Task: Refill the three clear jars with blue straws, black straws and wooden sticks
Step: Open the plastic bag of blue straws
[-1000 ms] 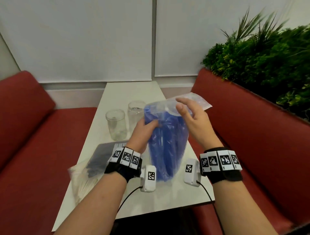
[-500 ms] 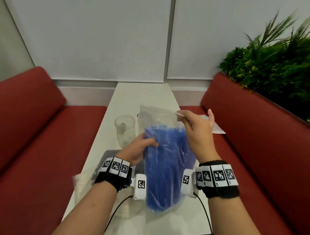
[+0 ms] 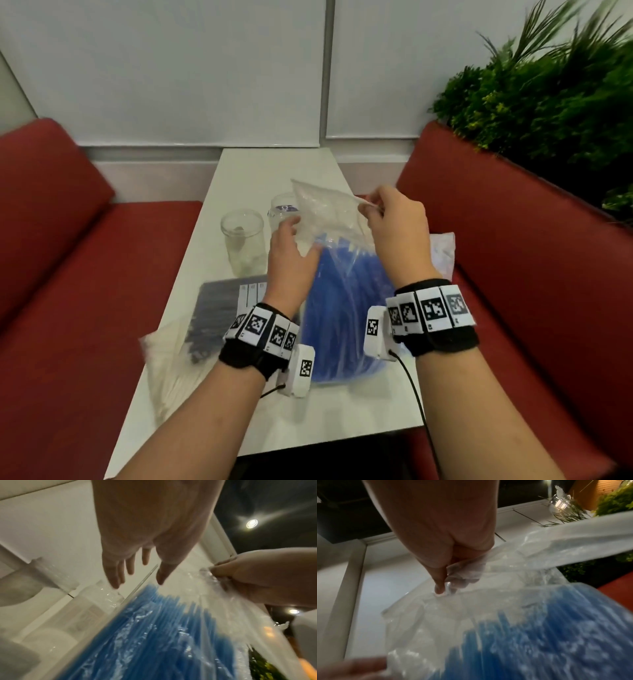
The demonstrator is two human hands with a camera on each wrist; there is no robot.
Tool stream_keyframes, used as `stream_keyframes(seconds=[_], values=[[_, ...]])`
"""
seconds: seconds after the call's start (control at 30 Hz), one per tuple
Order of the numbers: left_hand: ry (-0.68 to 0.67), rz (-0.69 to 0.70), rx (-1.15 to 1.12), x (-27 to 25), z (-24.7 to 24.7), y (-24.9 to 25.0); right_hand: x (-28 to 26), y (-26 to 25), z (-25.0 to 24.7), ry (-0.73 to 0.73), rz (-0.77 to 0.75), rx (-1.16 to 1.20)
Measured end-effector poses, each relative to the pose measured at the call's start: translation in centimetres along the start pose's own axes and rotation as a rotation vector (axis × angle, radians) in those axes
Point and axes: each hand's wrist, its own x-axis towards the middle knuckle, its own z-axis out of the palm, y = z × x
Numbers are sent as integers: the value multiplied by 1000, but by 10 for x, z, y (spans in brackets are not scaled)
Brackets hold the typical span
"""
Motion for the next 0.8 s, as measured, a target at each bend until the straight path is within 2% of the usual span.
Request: stream_keyframes(seconds=[0.07, 0.13, 0.2, 0.33, 0.47, 0.63, 0.8], values=[[157, 135, -28, -13, -9, 13, -11, -1, 2, 53, 17, 4], [171, 175, -47, -23, -17, 29, -22, -5, 3, 68, 6, -14], [120, 135, -82, -27, -23, 40, -31, -9, 4, 57, -4, -26], [-155, -77, -366, -23, -28, 62, -39, -19, 2, -56, -78, 36], [-182, -131, -504, -11, -34, 79, -38, -35, -12, -149, -106, 77], [-277, -104, -683, 7, -46, 121, -24, -65, -68, -114, -182, -2], [-236, -174, -1001, 19, -59, 142, -20, -67, -126, -210, -119, -277]])
